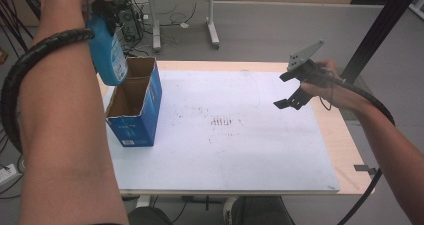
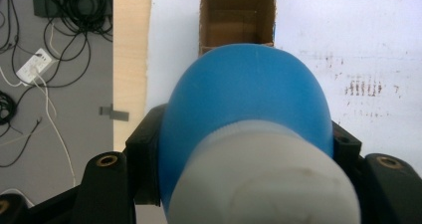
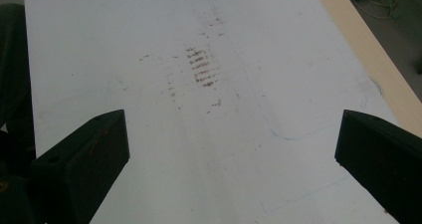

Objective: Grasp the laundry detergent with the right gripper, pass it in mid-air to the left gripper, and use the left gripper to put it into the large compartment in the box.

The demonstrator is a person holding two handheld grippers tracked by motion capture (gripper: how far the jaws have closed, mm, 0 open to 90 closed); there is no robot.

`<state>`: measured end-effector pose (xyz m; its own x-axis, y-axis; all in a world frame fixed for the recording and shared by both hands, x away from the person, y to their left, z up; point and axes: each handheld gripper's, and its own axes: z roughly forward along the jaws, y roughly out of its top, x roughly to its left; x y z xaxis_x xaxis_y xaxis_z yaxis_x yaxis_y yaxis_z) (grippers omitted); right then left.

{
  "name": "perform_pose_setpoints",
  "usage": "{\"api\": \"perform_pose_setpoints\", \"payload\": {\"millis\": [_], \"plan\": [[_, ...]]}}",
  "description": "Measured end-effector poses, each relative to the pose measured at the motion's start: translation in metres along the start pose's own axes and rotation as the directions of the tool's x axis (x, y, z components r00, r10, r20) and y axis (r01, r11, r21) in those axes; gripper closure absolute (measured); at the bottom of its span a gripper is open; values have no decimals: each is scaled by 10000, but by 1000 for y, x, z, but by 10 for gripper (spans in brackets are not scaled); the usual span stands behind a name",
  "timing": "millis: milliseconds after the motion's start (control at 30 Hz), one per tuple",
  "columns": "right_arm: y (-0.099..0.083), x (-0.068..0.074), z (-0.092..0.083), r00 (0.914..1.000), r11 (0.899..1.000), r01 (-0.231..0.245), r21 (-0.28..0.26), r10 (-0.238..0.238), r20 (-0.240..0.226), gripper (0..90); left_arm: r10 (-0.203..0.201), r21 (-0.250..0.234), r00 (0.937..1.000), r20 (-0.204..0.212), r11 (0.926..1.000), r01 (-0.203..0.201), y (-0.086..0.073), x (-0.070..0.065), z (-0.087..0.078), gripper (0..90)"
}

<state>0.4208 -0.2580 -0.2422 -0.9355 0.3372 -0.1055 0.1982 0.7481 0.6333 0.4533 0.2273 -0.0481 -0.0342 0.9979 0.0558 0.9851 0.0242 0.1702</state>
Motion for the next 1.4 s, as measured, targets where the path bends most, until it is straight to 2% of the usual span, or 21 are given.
{"api": "perform_pose_setpoints", "payload": {"millis": [233,467,767,1400], "plan": [[1,2,3,10000,10000,34,35,-33,-62,6,6,110,10000,-8,9999,-6,-1,3,18,372],[4,3,6,9999,9999,129,81,-129,-83,6,-86,247,9995,302,9997,78,-3,6,40,372],[6,4,10,9997,9994,223,275,-220,-84,9,-16,441,9991,434,9990,-3,-6,8,71,372],[8,7,18,9996,9986,273,458,-268,-118,8,282,599,9982,521,9977,-313,-10,1,132,371]]}}
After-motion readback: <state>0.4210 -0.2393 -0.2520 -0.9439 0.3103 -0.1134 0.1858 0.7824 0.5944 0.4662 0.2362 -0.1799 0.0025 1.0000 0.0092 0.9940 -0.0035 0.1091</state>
